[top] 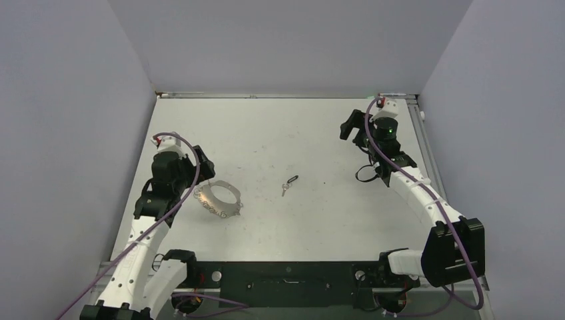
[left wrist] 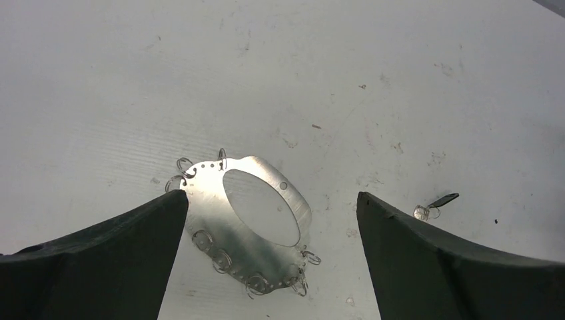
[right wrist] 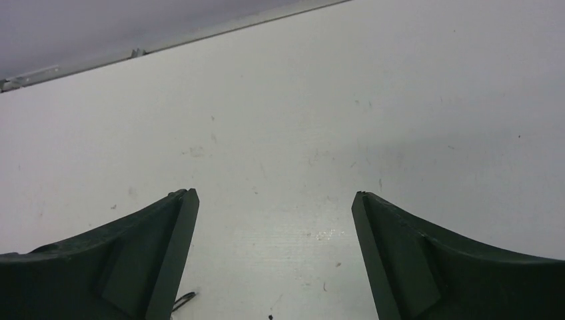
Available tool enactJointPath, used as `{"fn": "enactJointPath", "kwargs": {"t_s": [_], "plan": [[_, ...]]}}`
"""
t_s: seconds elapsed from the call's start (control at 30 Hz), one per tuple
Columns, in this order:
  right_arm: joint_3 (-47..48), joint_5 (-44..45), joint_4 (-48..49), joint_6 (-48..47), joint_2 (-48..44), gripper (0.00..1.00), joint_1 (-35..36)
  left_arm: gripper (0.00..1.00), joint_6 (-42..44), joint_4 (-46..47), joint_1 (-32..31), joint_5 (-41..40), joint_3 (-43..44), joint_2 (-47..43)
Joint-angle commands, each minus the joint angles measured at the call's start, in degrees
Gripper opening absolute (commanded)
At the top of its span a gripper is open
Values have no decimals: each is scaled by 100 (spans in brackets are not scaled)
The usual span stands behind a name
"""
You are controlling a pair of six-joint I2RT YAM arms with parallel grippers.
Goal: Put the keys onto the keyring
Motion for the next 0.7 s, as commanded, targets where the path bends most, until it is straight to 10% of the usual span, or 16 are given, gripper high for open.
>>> {"fn": "enactJointPath", "kwargs": {"t_s": [0.0, 0.3, 0.67], "plan": [[245, 122, -453, 59, 181, 90, 152, 96, 207, -221, -192, -427, 649, 360], [692, 484, -1180, -237, 791, 91, 933, 97, 482, -371, -503, -296, 747, 724], [1425, 828, -1437, -132, 1843, 98, 2730, 100, 385, -1267, -2040, -2207, 740, 210]]}}
